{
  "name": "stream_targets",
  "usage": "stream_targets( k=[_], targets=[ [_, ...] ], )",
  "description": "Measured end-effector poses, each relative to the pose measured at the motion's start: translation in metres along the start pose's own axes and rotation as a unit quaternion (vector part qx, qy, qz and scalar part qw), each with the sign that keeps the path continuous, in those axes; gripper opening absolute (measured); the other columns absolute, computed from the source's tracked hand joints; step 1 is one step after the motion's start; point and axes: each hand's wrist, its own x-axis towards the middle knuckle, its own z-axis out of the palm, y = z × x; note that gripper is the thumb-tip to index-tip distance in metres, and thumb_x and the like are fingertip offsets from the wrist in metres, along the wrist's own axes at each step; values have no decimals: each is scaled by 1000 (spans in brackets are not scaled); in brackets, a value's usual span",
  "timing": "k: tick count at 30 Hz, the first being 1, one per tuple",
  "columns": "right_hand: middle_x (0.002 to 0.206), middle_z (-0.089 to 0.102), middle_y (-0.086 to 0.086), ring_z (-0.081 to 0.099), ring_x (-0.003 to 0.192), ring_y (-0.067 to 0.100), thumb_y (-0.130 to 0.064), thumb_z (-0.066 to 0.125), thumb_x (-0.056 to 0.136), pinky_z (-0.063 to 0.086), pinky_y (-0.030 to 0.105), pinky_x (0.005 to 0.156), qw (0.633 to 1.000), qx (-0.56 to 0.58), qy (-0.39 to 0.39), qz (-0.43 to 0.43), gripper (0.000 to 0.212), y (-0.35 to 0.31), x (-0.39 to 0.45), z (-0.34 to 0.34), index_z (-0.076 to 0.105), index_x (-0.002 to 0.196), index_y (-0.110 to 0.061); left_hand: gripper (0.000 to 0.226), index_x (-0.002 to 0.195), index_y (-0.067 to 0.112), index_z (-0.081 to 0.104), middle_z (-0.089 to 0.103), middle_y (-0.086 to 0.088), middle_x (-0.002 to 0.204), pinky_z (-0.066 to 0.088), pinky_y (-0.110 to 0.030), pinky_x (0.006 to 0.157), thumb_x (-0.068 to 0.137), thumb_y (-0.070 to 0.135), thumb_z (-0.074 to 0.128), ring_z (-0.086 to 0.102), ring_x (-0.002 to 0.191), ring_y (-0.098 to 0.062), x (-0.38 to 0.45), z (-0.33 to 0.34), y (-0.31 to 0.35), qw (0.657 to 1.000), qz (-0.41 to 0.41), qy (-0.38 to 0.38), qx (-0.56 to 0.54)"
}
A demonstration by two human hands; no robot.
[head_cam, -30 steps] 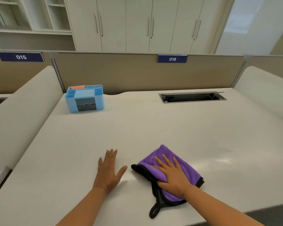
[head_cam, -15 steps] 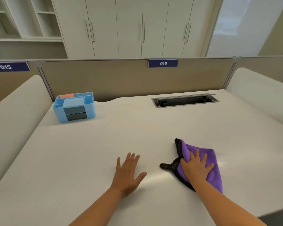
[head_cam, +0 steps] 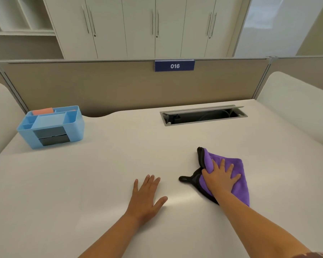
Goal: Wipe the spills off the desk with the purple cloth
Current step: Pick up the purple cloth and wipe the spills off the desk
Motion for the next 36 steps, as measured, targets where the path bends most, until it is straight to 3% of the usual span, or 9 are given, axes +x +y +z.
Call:
stream_targets(
  k=[12,16,19,21,23,25,28,32,36],
  targets=[
    [161,3,5,0,147,35,-63,31,90,-1,60,114,991,-27,-20,-131,73,-27,80,-7,6,150,-30,63,148,27,10,9,5,159,-15,-39,116,92,55,25,0,146,-8,36,-1,13,998,-50,23,21],
    [161,4,5,1,147,36,-69,31,87,2,62,114,991,-37,-36,-122,78,-24,79,-9,9,150,-29,61,147,26,14,17,5,157,-16,-37,116,93,54,23,3,145,-8,30,-15,2,998,-50,35,24],
    [159,15,8,7,146,36,-69,36,85,6,64,114,995,22,-33,-95,76,-40,69,-25,23,148,-28,59,146,25,18,27,7,153,-14,-37,116,94,52,23,9,145,-9,24,-33,-18,996,-67,58,23],
    [156,24,9,12,145,35,-61,43,87,11,61,115,992,60,20,-107,68,-65,50,-36,36,143,-24,56,144,26,21,31,8,151,-11,-38,118,94,50,25,13,144,-9,19,-43,-35,993,-92,73,26],
    [151,35,4,22,143,27,-51,50,87,16,52,115,972,100,66,-200,56,-98,20,-41,47,135,-23,53,144,27,23,34,8,150,-7,-38,118,94,48,28,17,143,-9,16,-50,-51,988,-118,93,22],
    [147,43,-2,33,138,17,-45,52,88,22,39,114,940,137,29,-311,45,-135,-19,-37,54,129,-26,52,143,27,26,36,6,149,-5,-37,118,94,44,32,20,142,-9,13,-57,-64,984,-142,110,14],
    [134,56,-12,51,123,8,-44,51,88,35,23,102,909,179,-52,-372,36,-195,-65,-22,60,120,-30,52,143,27,26,38,6,147,-2,-36,118,94,40,36,24,140,-10,11,-75,-90,979,-158,128,19],
    [128,61,-10,56,116,12,-38,50,86,43,28,95,903,193,-126,-361,38,-281,-92,-3,58,122,-29,51,142,24,29,42,4,144,8,-37,118,93,33,40,31,137,-13,9,-106,-130,974,-167,154,14],
    [138,53,-3,52,124,17,-35,53,87,43,32,98,908,180,-124,-358,50,-361,-97,8,45,136,-26,51,140,21,35,43,2,145,23,-34,116,91,29,48,36,135,-16,8,-134,-171,963,-178,204,2]
  ],
)
